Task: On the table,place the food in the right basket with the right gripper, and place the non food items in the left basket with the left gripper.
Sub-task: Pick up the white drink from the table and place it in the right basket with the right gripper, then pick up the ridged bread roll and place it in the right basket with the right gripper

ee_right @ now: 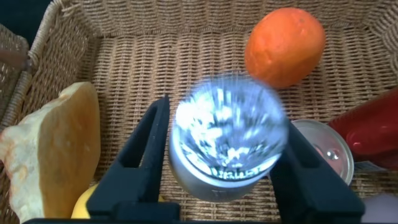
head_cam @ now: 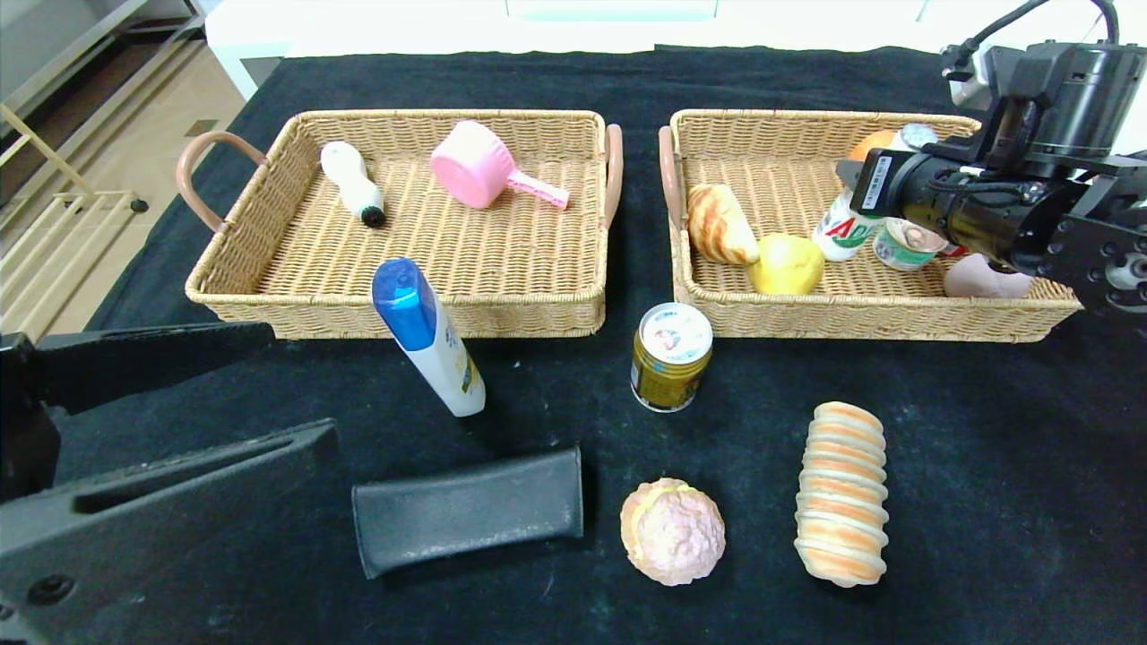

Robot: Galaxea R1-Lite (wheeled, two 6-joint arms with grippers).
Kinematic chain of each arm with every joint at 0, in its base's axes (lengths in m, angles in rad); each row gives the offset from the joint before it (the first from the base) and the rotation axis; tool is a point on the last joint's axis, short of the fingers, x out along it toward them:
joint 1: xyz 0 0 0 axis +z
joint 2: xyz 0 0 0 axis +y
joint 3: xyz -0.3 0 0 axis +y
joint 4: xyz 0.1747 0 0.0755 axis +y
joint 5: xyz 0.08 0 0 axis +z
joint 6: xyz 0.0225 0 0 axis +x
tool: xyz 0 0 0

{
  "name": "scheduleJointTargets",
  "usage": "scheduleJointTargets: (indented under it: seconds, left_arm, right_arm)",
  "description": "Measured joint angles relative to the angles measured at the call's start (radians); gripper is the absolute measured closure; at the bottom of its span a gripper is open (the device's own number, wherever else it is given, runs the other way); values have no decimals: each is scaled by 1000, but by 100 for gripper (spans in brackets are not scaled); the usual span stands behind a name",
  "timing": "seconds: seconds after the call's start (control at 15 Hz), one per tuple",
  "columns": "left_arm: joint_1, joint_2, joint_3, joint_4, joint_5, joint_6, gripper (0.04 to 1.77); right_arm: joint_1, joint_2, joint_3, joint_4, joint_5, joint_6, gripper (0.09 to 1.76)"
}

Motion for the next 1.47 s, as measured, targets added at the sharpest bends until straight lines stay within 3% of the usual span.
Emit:
scheduleJointTargets:
  seconds: [0.33,0.8,1.0,1.27,1.47]
  left_arm:
    - [0,0,0,0,0,0,9]
    - [0,0,1,0,0,0,9]
    - [0,0,2,1,0,1,9]
    - [0,1,4,1,0,11,9]
    - [0,1,5,3,0,12,9]
  right_arm:
    - [11,-19,19,5,-37,0,47]
    - [40,-150,170,26,-50,0,28]
    - [76,-226,204,120,-72,-3,23]
    - [199,-343,264,330,-229,-7,20]
    - [236,-413,322,360,-239,8,18]
